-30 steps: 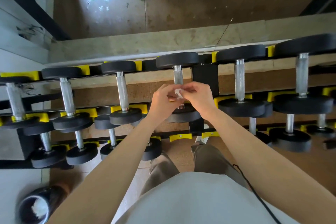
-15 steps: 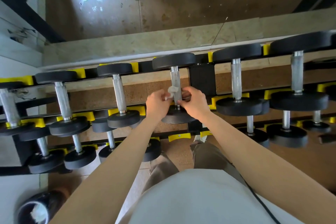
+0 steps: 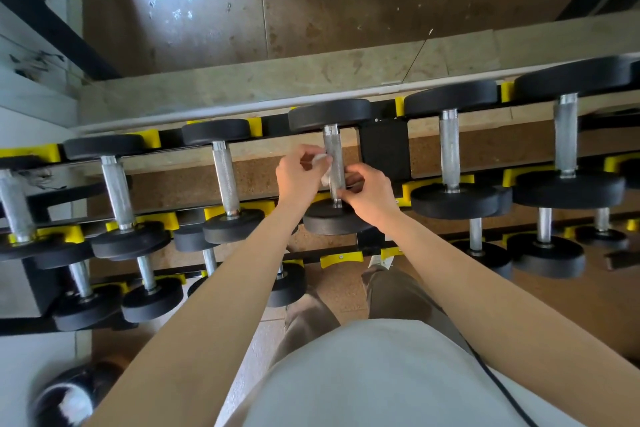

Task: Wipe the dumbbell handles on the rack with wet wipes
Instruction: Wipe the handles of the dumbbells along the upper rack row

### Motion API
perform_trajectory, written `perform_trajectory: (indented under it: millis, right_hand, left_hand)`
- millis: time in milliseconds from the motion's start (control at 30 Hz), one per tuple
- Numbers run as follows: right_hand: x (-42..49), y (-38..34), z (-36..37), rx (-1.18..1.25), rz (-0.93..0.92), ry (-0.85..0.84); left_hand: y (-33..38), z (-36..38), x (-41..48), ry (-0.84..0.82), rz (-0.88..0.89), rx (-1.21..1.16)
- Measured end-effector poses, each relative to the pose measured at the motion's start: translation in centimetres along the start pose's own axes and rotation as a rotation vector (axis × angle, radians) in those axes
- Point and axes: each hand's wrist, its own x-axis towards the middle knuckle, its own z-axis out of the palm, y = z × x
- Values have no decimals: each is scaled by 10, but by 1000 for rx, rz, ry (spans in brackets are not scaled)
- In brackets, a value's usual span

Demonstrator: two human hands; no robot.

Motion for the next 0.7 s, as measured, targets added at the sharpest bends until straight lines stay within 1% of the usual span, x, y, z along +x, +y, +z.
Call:
perform_trajectory:
  millis: [67, 133, 233, 333, 400, 467, 567, 700]
  right_hand:
    - [-1, 0, -1, 6, -5, 0]
    - [0, 0, -1, 5, -7, -7]
    - [0, 0, 1, -14, -16, -3]
    - [-3, -4, 0, -35, -115, 87]
    - [-5, -13, -3, 69, -175, 73]
    - [-6, -24, -8, 210, -184, 25]
    - [3, -34, -16, 345, -125, 32]
    - [22, -31, -26, 376, 15, 155]
  left_hand:
    - [-12, -4, -9, -66, -31, 25]
    - [-20, -10, -16, -174, -66, 74]
    - [-23, -21, -21, -326, -64, 91]
    - [-12, -32, -20, -320, -69, -84]
    - [-2, -38, -18, -316, -88, -239]
    - [5, -41, -13, -352, -89, -330]
    - [10, -43, -5, -358, -121, -406]
    - [8, -39, 8, -299, -158, -317]
